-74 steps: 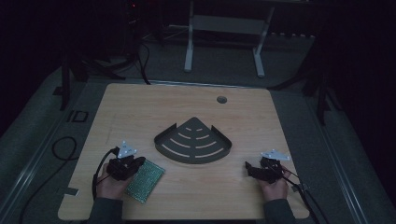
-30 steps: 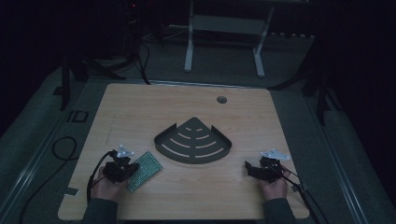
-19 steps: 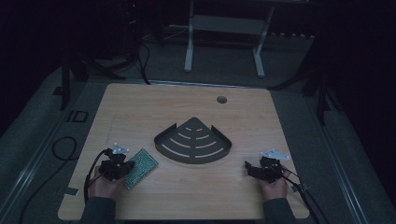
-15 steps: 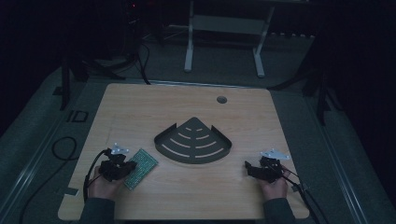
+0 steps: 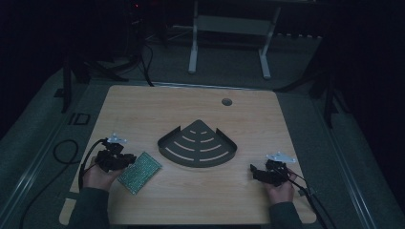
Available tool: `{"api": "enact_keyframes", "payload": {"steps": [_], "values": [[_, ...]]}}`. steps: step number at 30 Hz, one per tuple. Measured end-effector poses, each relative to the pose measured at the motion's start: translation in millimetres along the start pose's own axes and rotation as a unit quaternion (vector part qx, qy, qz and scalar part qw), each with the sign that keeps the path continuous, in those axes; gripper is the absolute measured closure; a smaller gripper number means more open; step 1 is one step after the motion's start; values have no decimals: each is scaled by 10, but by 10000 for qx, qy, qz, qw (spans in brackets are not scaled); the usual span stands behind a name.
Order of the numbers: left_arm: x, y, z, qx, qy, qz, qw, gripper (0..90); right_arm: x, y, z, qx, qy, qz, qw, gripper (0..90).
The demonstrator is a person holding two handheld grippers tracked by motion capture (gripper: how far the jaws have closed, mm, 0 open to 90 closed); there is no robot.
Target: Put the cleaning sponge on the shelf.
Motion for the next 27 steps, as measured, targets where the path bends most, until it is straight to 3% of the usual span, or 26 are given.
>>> {"api": "enact_keyframes", "payload": {"steps": [16,27], "values": [[42,-116,120,-345,-570,37,9978,717,1,1,3,4,0,-6,10000,188],[44,-121,185,-512,-990,274,9934,728,2,2,4,6,2,-11,10000,187]]}}
Point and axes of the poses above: each handheld gripper's, and its own axes: z roughly forward along the jaws, x roughly out of its top, y roughly to its right, the point moved 7 cm from there along z, roughly forward along the jaws, and after that the axes turned 15 degrees about y, right-handed, at the moved point
